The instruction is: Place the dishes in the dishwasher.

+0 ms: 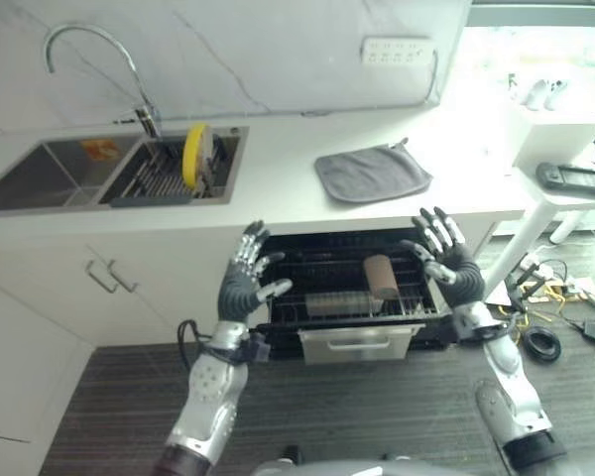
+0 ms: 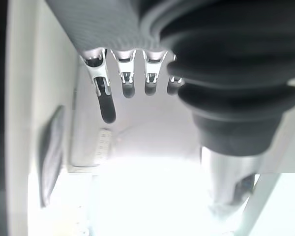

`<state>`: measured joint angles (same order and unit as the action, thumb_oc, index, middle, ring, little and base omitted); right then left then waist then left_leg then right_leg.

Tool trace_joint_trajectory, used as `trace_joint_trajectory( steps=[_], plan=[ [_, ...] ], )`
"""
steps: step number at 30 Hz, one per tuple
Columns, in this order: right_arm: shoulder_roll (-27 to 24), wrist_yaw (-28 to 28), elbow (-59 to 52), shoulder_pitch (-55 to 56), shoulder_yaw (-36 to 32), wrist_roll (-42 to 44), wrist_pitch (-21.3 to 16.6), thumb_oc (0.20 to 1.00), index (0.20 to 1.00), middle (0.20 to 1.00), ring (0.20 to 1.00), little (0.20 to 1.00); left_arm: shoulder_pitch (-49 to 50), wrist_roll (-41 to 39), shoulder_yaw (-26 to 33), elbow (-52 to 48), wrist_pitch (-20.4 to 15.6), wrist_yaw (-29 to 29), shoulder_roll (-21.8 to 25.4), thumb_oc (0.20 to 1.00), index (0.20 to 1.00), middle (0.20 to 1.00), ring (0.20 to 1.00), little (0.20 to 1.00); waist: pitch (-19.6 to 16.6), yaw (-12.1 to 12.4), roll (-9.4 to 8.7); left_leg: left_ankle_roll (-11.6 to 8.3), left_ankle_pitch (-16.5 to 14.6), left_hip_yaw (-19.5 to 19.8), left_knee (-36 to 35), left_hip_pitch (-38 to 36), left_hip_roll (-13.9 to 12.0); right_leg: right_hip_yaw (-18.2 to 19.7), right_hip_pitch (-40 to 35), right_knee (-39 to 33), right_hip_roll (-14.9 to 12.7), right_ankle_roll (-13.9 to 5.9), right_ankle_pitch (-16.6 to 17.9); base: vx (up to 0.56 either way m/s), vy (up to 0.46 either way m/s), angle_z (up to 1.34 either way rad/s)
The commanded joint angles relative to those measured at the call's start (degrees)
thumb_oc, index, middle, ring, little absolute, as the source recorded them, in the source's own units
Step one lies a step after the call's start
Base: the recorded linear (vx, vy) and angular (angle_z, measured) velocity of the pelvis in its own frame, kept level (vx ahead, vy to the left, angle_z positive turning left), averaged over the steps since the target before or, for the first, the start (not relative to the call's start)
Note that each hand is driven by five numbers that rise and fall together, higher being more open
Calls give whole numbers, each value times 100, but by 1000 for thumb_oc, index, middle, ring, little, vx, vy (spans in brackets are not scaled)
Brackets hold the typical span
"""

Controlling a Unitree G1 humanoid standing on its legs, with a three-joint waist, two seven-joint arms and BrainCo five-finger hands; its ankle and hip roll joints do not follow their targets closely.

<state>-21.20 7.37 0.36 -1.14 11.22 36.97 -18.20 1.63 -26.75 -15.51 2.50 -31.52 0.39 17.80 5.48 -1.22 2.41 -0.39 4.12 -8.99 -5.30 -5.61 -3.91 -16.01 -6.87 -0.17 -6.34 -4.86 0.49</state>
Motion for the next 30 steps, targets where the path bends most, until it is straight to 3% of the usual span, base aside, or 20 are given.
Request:
trace_joint_trajectory(
  steps=[1,6,9,10,13,14,22,25,26,27,30],
  plan=[
    [43,-328,-25,-668,102,-509,-306,1000,1000,1000,1000,1000,-589,-80,145,190,6,-108,123,1000,1000,1000,1000,1000,197,27,-164,-211,-582,-349,30,-463,-268,-250,-450,-132,-236,-211,-279,43,-35,9],
    [81,-275,198,-446,83,-571,-263,1000,1000,1000,1000,1000,-503,-151,239,441,442,-702,157,1000,1000,1000,1000,1000,165,-51,-127,-261,-567,-370,30,-503,-345,-226,-472,-114,-168,-142,-353,7,-6,1],
    [93,-13,273,-294,-20,-442,-285,1000,1000,1000,1000,1000,-346,-230,355,454,433,-910,223,1000,1000,1000,1000,1000,190,-78,-126,-278,-559,-383,30,-505,-369,-223,-470,-129,-151,-126,-362,-11,-10,0],
    [62,311,298,-206,-80,-330,-292,1000,1000,1000,1000,1000,-274,-301,442,404,453,-1027,273,1000,1000,1000,1000,1000,207,-82,-145,-291,-545,-366,30,-482,-378,-198,-461,-162,-141,-121,-351,-39,-30,1],
    [53,426,335,-188,-110,-261,-365,1000,1000,1000,1000,1000,-216,-290,494,378,465,-1117,292,1000,1000,1000,1000,1000,214,-50,-178,-303,-539,-348,30,-470,-382,-214,-473,-195,-139,-127,-334,-14,-10,0],
    [-92,783,218,-540,-867,379,-424,1000,1000,1000,1000,1000,-874,-418,626,266,387,-1114,203,1000,1000,1000,1000,1000,265,-192,-380,113,-911,-293,482,-119,457,395,71,3,469,124,-355,0,0,0],
    [-67,697,73,-338,-836,82,-321,1000,1000,1000,1000,1000,-757,-292,658,235,502,-1059,135,1000,1000,1000,1000,1000,171,-250,-371,154,-898,-233,326,-280,500,515,-26,-52,515,112,-343,13,-19,-5],
    [-114,659,1,-285,-835,8,-133,1000,1000,1000,1000,1000,-755,-234,677,255,602,-1026,167,1000,1000,1000,1000,1000,186,-296,-420,187,-1183,-354,966,-140,574,597,13,52,472,159,-394,-33,20,-4],
    [-281,576,-82,-236,-918,25,-191,1000,1000,1000,1000,1000,-673,-247,712,135,637,-1085,179,1000,1000,1000,1000,1000,427,-256,-487,61,-1024,-328,2489,505,357,545,95,410,364,321,-518,-125,110,-4],
    [-294,537,-83,-258,-919,13,-181,1000,1000,1000,1000,1000,-661,-244,729,122,634,-1089,180,1000,1000,1000,1000,1000,460,-257,-473,54,-1014,-295,2529,550,268,538,159,552,348,336,-568,-152,216,4],
    [-309,297,-77,-406,-891,-174,-176,1000,1000,1000,1000,1000,-645,-316,754,114,599,-1122,188,1000,1000,1000,1000,1000,587,-272,-380,-101,-696,-207,2095,473,-321,452,344,976,199,342,-783,-38,407,-11]
  ],
)
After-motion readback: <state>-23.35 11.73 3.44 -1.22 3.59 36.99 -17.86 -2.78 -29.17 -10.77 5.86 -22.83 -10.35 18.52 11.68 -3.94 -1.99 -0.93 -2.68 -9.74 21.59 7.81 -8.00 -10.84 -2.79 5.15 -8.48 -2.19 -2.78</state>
